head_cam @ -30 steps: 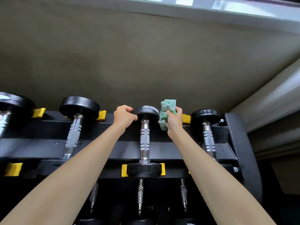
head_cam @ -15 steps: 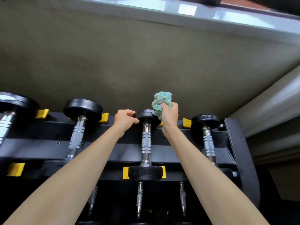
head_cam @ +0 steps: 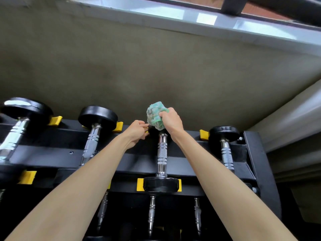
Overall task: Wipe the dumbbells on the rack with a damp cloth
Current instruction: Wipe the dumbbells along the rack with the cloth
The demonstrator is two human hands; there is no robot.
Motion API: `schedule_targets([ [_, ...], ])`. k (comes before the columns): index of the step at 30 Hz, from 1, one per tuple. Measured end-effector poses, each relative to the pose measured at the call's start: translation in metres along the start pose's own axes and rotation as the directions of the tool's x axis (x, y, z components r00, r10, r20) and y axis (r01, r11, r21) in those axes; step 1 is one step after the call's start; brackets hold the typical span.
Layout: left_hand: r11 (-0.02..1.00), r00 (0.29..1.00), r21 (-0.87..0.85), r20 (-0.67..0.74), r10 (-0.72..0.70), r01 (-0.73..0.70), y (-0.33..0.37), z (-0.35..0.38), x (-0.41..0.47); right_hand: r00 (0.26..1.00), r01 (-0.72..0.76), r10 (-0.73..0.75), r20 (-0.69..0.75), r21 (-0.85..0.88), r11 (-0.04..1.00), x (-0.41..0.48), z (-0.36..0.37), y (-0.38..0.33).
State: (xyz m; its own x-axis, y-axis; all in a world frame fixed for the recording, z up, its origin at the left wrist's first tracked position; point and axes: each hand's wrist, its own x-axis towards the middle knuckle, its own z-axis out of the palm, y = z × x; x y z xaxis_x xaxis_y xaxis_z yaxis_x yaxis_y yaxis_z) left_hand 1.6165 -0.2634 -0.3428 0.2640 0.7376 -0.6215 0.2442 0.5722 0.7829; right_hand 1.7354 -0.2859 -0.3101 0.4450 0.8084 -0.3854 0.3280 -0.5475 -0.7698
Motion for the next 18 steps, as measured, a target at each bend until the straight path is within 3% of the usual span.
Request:
schedule_targets([
  [3, 0.996, 0.999, -0.085, 0.01, -0.038, 0.039, -0.004, -0.005, -0.003, 0.994, -0.054, 0.056, 0.094, -0.028, 0.998, -0.002, 0.004, 0.001],
  [6, 0.992, 0.998, -0.103, -0.002, -0.07, 0.07, -0.011, -0.011, -0.004, 0.967, -0.206, 0.156, 0.201, 0.257, 0.944, -0.013, 0.003, 0.01],
  [10, 0.981, 0.996, -0.178, -0.02, -0.082, 0.077, -0.014, -0.015, -0.006, 0.904, -0.405, 0.153, 0.399, 0.688, 0.602, -0.025, -0.009, 0.021],
  [14, 0.955, 0.984, -0.266, 0.145, -0.099, 0.135, -0.003, -0.016, -0.022, 0.895, -0.445, 0.078, 0.44, 0.863, 0.241, -0.031, -0.017, 0.031],
  [18, 0.94, 0.907, -0.266, 0.412, -0.088, 0.212, 0.006, -0.014, -0.044, 0.917, -0.398, 0.036, 0.396, 0.91, 0.12, -0.042, -0.022, 0.042],
])
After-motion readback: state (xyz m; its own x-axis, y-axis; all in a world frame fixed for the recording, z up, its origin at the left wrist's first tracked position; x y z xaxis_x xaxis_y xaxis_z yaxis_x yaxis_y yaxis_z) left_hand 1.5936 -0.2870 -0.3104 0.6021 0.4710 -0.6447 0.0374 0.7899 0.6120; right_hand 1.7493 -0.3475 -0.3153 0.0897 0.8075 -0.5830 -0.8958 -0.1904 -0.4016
